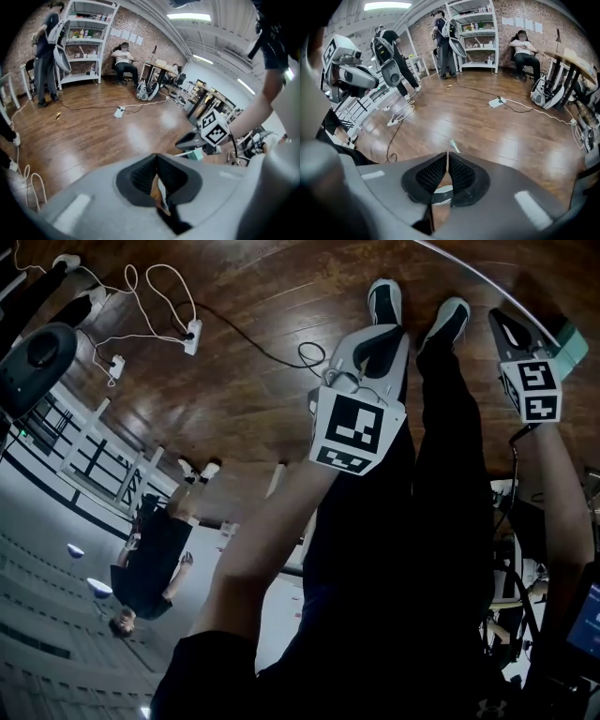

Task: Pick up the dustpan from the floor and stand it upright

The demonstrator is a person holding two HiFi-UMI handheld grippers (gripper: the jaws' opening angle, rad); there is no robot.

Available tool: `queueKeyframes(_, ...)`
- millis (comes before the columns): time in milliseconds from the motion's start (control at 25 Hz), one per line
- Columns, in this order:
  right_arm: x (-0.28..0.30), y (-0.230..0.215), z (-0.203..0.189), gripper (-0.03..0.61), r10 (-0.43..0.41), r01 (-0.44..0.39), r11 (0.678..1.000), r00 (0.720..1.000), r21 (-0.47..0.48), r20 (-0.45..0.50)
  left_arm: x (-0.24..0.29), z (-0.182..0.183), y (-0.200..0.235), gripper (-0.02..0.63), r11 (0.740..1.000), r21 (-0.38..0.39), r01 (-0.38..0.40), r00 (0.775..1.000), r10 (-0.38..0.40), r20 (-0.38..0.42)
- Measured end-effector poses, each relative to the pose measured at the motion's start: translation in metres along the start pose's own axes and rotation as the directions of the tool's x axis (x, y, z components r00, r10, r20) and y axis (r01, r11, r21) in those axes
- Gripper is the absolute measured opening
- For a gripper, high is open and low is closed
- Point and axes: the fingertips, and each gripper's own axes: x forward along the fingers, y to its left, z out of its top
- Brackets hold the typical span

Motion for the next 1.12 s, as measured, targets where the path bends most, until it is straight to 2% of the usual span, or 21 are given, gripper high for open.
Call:
queueKeyframes(160,0.033,-0.017,-0.014,0.066,-0.020,0.020,1.000,1.000,-0.010,-0.011,0.021,-0.004,0.006,0.005,1.000,-0.006,0.012,1.000,-0.012,0.020)
queueKeyframes(360,0.078,-0.012,-0.034,0.098,-0.027,0.026,0.999,0.998,-0.027,-0.057,0.034,-0.011,0.024,0.005,1.000,-0.004,0.010,0.999,-0.010,0.033)
queueKeyframes(560,0.130,-0.022,-0.035,0.112,-0.031,0.025,0.995,0.998,-0.096,-0.060,0.048,0.008,0.066,0.005,0.998,0.040,-0.053,0.994,0.048,0.102)
queueKeyframes(720,0.164,-0.033,-0.040,0.126,0.004,-0.032,0.973,0.993,-0.230,-0.122,0.060,0.026,0.098,0.005,0.994,0.030,-0.102,0.985,0.097,0.146)
queueKeyframes(880,0.204,-0.035,-0.052,0.133,0.060,-0.109,0.941,0.985,-0.319,-0.159,0.086,0.017,0.120,0.005,0.990,0.048,-0.131,0.981,0.123,0.152)
queueKeyframes(1000,0.221,-0.038,-0.055,0.137,0.077,-0.128,0.933,0.984,-0.335,-0.160,0.104,0.011,0.132,0.005,0.987,0.075,-0.143,0.980,0.131,0.153)
queueKeyframes(1120,0.220,-0.038,-0.054,0.137,0.090,-0.137,0.937,0.983,-0.321,-0.158,0.104,0.017,0.137,0.005,0.988,0.052,-0.142,0.976,0.131,0.175)
